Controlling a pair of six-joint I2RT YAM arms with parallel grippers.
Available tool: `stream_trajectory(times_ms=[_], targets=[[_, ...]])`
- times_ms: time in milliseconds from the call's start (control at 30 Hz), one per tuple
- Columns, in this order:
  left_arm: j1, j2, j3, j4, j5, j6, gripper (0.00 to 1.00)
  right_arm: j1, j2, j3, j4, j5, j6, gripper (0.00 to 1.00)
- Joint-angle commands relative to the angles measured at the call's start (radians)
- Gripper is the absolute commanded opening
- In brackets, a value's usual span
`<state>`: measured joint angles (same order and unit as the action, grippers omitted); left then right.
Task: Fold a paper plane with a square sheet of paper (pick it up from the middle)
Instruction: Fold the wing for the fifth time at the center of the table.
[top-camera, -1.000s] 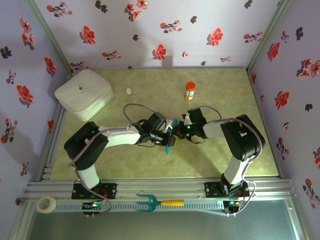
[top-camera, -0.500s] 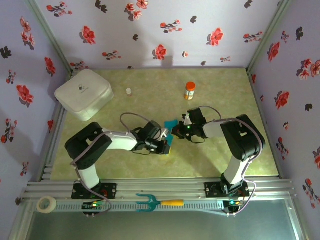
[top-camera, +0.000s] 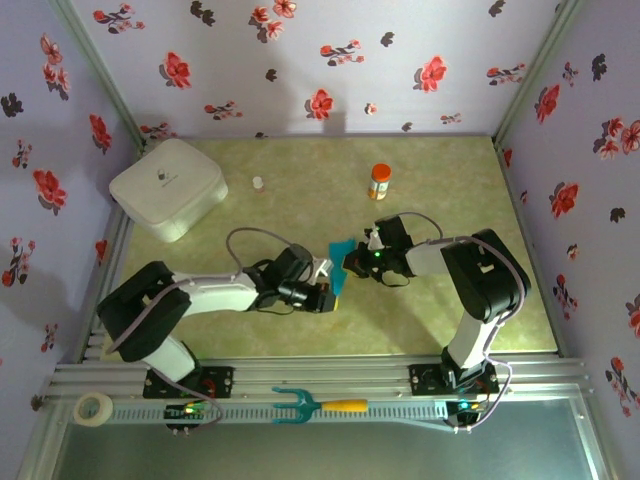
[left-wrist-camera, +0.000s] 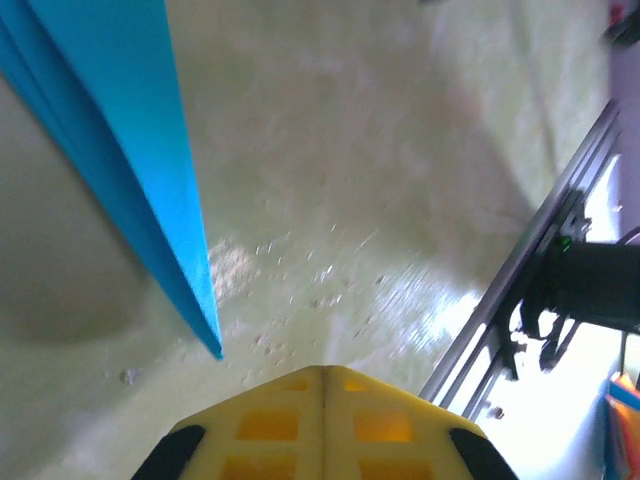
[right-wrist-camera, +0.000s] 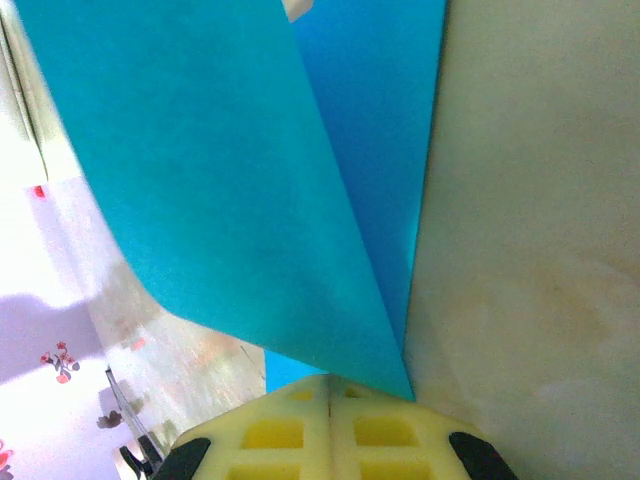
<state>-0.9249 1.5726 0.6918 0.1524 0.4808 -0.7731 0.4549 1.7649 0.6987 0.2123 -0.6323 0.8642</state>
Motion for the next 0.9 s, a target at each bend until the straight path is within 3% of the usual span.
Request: stream_trajectory(times_ms=[0,233,567,867], targets=[[0.049,0.005,0.05,0.031,-0.027,-0.002,0.0,0.005,0.027,-0.042,-0.084,0.106,0.016,0.01],[0.087,0.168,0.189,0.037,-0.017,0.003,0.01,0.007,0.029,-0.045,-0.072,0.098,0.025,0.01],[0.089,0.29,0.232,0.061,-0.018,-0.022,0.0,0.009,0.023,-0.042,-0.067,0.092,0.03,0.01],[0.089,0.348,0.213,-0.087,-0.065,0.021,0.0,0.005,-0.021,-0.034,-0.069,0.08,0.03,0.03]])
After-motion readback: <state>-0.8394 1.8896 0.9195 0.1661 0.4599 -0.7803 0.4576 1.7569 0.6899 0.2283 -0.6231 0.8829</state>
